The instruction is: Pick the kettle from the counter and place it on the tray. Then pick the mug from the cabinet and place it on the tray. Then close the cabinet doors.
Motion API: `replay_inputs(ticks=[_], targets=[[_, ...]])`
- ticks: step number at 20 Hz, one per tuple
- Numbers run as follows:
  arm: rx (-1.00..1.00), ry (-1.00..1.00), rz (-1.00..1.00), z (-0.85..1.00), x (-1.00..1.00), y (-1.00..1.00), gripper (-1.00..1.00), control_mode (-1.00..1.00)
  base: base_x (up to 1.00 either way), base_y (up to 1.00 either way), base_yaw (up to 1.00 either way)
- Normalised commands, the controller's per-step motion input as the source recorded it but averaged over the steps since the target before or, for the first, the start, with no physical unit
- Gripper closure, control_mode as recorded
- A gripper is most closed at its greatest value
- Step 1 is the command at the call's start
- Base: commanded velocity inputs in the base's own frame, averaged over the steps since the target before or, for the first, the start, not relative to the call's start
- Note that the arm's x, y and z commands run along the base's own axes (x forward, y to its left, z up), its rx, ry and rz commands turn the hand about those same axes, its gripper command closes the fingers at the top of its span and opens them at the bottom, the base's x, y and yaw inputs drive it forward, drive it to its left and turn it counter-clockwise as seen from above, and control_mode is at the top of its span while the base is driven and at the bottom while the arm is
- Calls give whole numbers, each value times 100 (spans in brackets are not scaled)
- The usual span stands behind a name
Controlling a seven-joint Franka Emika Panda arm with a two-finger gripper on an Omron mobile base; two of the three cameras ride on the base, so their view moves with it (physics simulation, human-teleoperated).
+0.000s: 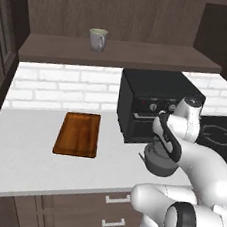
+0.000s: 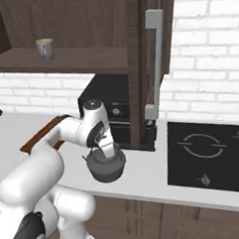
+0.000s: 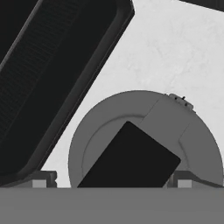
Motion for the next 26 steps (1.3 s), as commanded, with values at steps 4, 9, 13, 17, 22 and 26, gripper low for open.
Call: replay_inputs(ticks=[4, 9, 13, 17, 22, 26], targets=[[4, 8, -3, -17, 17, 0, -100, -100, 0, 0, 0], [1, 5, 0, -26, 0, 0, 100, -100, 0, 0, 0], [0, 1, 0, -25, -21, 0, 100, -100, 0, 0, 0], [0, 0, -6, -24, -27, 3, 100, -100, 0, 0, 0], [14, -18, -10, 5, -8, 6, 100, -100, 0, 0, 0], [10, -1, -14, 43, -19, 51, 100, -100, 0, 0, 0]])
